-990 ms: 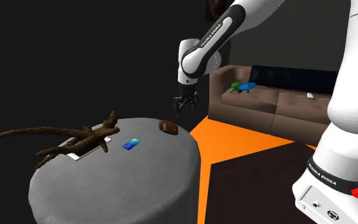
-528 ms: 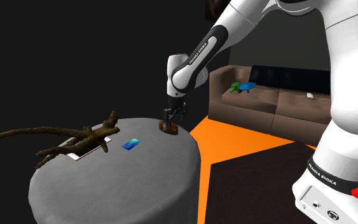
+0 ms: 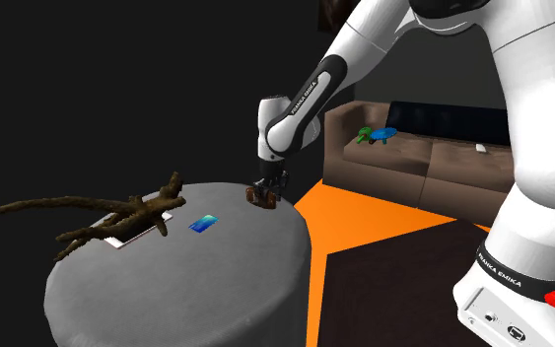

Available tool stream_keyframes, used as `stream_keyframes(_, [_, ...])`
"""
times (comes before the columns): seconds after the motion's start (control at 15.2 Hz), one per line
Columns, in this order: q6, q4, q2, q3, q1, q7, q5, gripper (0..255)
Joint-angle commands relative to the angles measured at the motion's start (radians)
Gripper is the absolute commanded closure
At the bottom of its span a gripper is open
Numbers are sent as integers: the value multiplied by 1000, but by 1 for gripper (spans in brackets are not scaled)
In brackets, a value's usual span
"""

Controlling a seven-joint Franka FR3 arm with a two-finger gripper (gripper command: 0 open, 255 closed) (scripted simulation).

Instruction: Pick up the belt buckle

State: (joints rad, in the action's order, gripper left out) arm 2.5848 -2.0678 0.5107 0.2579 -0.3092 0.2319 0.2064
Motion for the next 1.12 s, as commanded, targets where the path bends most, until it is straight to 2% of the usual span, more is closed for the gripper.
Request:
stream_keyframes(0.0, [2, 0, 2, -1, -1, 1, 1, 255])
stream_keyframes(0.53, [4, -1, 3, -1, 0, 0, 2, 255])
stream_keyframes(1.06, [-74, -8, -85, 27, 22, -24, -36, 255])
